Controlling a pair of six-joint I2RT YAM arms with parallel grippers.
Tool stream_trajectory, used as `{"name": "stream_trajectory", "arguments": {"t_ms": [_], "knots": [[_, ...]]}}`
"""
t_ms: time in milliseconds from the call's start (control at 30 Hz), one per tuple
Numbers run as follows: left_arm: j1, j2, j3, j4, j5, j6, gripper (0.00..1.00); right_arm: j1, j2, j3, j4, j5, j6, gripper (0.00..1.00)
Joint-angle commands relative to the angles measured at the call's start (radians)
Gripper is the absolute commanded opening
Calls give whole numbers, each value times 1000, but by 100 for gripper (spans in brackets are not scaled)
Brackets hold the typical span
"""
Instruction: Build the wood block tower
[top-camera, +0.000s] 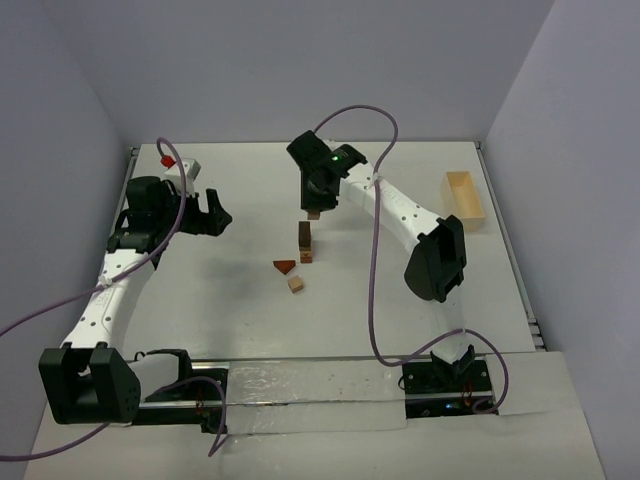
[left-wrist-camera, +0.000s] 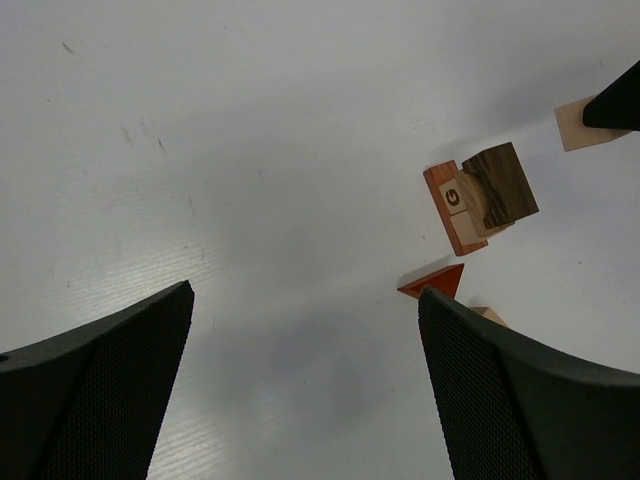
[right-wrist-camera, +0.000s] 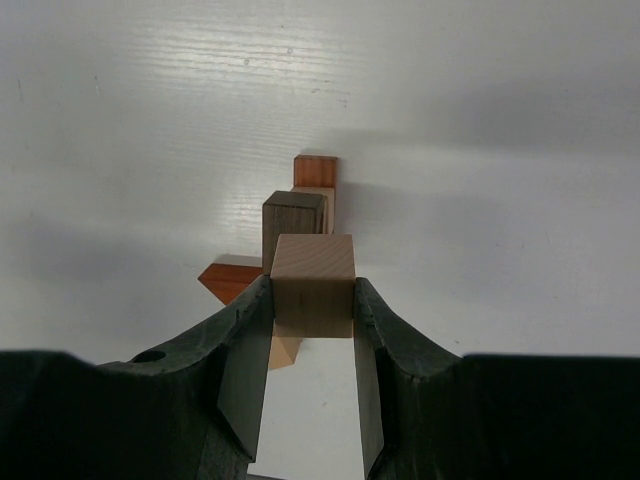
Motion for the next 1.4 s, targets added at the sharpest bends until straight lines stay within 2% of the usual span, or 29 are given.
{"name": "stream_trajectory", "arguments": {"t_ms": [0,633,1367], "knots": [[16,-6,22,56,19,-32,99,18,19,71,0,23,27,0],[28,6,20,70,40,-50,99,41,68,53,15,18,32,1],[28,5,21,68,49,-45,99,41,100,40,22,-6,25,11]]}}
